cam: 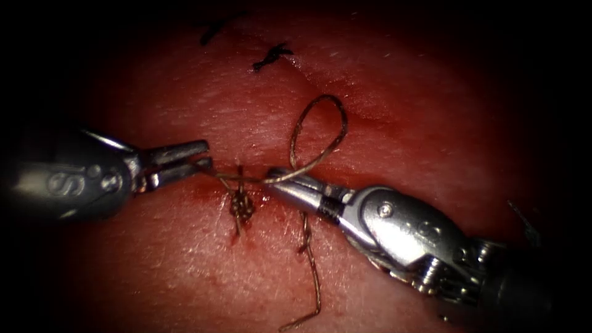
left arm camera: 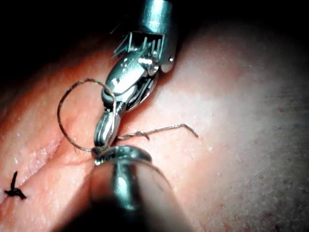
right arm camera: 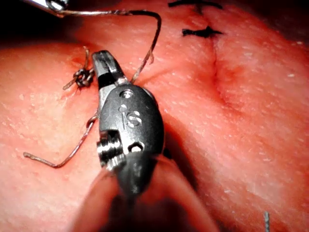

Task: Wound Closure

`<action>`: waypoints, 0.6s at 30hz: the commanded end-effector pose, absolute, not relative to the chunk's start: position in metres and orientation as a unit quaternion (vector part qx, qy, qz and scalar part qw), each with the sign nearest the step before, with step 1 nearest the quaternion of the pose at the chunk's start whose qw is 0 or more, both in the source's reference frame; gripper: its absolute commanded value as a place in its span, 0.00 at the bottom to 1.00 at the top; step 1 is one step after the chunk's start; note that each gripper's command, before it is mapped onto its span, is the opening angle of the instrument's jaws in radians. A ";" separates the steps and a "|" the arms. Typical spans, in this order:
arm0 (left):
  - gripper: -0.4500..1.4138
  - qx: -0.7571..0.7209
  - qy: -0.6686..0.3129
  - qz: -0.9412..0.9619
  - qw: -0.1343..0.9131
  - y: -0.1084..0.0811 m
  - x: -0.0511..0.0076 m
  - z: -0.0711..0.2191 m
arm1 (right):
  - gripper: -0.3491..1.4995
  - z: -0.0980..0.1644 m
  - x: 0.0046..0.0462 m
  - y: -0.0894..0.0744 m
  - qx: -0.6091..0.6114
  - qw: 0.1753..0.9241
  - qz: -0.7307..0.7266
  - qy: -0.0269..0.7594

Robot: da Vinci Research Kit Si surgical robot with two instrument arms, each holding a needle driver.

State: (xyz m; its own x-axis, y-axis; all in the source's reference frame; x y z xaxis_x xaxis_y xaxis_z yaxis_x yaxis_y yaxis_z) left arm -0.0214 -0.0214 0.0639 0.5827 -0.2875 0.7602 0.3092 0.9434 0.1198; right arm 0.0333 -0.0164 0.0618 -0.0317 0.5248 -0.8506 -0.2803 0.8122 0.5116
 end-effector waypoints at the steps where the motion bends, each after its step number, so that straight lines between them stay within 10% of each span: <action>1: 0.00 -0.009 -0.424 -0.162 0.891 -0.022 -0.0221 0.065 | 0.00 0.062 0.0345 -0.015 0.104 0.679 0.288 0.667; 18: 0.00 0.001 -0.408 -0.063 0.911 -0.019 -0.0249 0.067 | 0.00 0.059 0.0350 -0.012 0.215 0.618 0.196 0.730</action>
State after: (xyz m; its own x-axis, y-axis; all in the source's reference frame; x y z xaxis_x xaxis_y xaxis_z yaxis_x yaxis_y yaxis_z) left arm -0.0244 -0.0192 0.0673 0.6650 -0.1094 0.7388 0.1065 0.9930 0.0512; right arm 0.0343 -0.0125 0.0585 -0.1377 0.5552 -0.8203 0.0855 0.8317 0.5486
